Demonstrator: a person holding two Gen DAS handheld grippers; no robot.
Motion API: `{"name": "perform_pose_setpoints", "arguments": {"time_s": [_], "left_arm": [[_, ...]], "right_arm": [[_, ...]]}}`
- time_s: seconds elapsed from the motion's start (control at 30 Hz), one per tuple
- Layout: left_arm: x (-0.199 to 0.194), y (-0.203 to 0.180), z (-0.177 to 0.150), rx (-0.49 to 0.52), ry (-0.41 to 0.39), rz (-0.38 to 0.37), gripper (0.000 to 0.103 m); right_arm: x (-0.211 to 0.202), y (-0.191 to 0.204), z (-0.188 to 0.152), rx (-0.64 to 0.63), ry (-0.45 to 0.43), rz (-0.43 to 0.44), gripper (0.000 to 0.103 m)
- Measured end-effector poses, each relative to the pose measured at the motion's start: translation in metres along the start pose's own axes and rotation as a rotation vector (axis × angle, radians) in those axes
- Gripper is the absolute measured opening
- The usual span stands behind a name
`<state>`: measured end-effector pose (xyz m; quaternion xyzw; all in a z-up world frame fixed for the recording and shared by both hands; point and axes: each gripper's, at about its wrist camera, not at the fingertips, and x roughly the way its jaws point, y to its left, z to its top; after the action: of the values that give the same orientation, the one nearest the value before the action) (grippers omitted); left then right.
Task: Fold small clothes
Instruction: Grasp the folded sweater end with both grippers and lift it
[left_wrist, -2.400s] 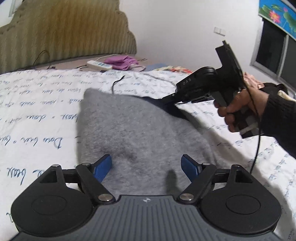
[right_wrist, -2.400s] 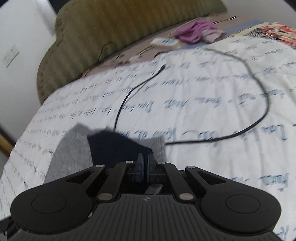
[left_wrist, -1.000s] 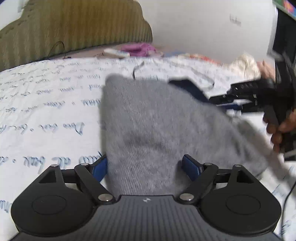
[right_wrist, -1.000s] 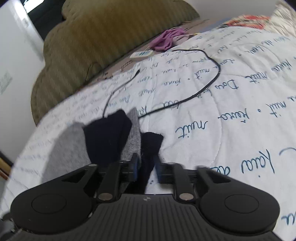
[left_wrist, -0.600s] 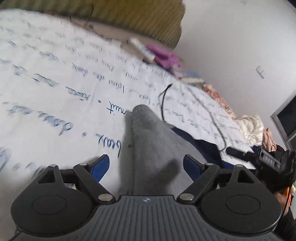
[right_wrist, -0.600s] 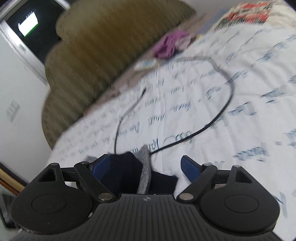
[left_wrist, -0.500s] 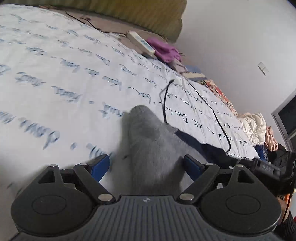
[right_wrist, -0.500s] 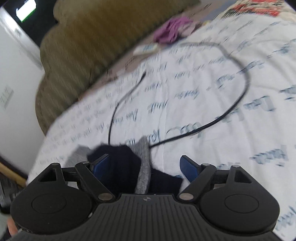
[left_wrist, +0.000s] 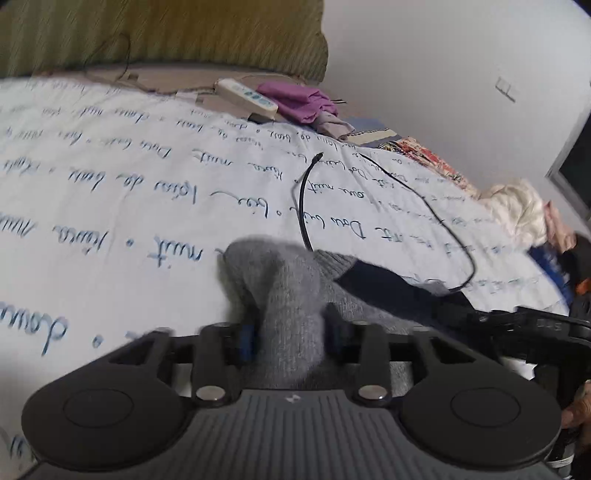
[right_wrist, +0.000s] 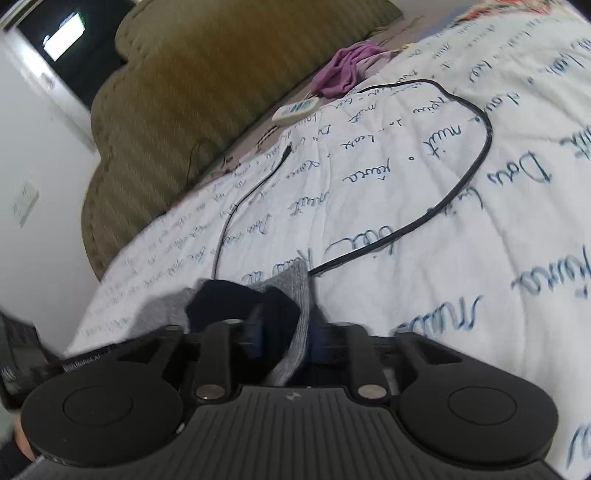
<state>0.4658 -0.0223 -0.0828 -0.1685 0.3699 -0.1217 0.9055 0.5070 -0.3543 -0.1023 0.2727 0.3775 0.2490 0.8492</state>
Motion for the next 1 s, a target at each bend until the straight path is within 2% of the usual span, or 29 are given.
{"name": "perform_pose_setpoints", "arguments": {"time_s": [0.03, 0.07, 0.1, 0.13, 0.2, 0.27, 0.33, 0.4, 0.5, 0.57, 0.67, 0.7, 0.73, 0.77, 0.8, 0.83, 0.87, 1.0], "left_arm": [[-0.008, 0.005, 0.000, -0.026, 0.009, -0.013, 0.076], [-0.019, 0.012, -0.003, -0.050, 0.001, -0.029, 0.087], [-0.028, 0.019, -0.008, -0.074, -0.004, -0.048, 0.088], [-0.034, 0.027, -0.012, -0.109, 0.014, -0.063, 0.088], [-0.050, 0.045, -0.030, -0.227, 0.047, -0.088, 0.088], [-0.071, 0.055, -0.057, -0.313, 0.022, -0.161, 0.088], [-0.087, 0.050, -0.080, -0.294, 0.023, -0.199, 0.088], [-0.099, 0.043, -0.097, -0.257, 0.031, -0.228, 0.088], [-0.107, 0.030, -0.112, -0.206, 0.075, -0.299, 0.093], [-0.106, 0.022, -0.116, -0.150, 0.090, -0.319, 0.095], [-0.100, 0.025, -0.109, -0.236, 0.121, -0.357, 0.095], [-0.096, 0.025, -0.106, -0.258, 0.141, -0.377, 0.093], [-0.093, 0.024, -0.104, -0.262, 0.153, -0.363, 0.085], [-0.089, 0.020, -0.102, -0.240, 0.174, -0.322, 0.049], [-0.080, 0.015, -0.100, -0.208, 0.219, -0.264, 0.021], [-0.078, 0.014, -0.099, -0.195, 0.232, -0.236, 0.020], [-0.077, 0.014, -0.098, -0.182, 0.242, -0.249, 0.017], [-0.087, 0.009, -0.092, -0.113, 0.234, -0.232, 0.014]], "right_arm": [[-0.010, 0.003, -0.001, 0.011, -0.008, 0.009, 0.079], [-0.022, 0.006, -0.003, 0.011, -0.026, 0.025, 0.087], [-0.034, 0.006, -0.008, 0.009, -0.041, 0.044, 0.097], [-0.044, 0.004, -0.013, 0.018, -0.034, 0.070, 0.097], [-0.060, -0.005, -0.024, 0.062, 0.010, 0.098, 0.089], [-0.074, -0.013, -0.045, 0.105, 0.039, 0.132, 0.086], [-0.082, -0.017, -0.073, 0.117, 0.095, 0.160, 0.088], [-0.091, -0.012, -0.092, 0.087, 0.100, 0.172, 0.086], [-0.094, -0.007, -0.108, 0.177, 0.149, 0.286, 0.086], [-0.091, -0.005, -0.113, 0.195, 0.169, 0.320, 0.086], [-0.087, -0.007, -0.113, 0.251, 0.150, 0.337, 0.086], [-0.084, -0.008, -0.112, 0.272, 0.149, 0.347, 0.086], [-0.081, -0.006, -0.111, 0.275, 0.152, 0.351, 0.085], [-0.079, -0.003, -0.112, 0.261, 0.155, 0.341, 0.080], [-0.074, 0.000, -0.113, 0.243, 0.179, 0.311, 0.058], [-0.069, 0.001, -0.116, 0.234, 0.219, 0.270, 0.020], [-0.065, 0.000, -0.120, 0.228, 0.240, 0.248, 0.020], [-0.070, 0.003, -0.123, 0.232, 0.217, 0.278, 0.020]]}}
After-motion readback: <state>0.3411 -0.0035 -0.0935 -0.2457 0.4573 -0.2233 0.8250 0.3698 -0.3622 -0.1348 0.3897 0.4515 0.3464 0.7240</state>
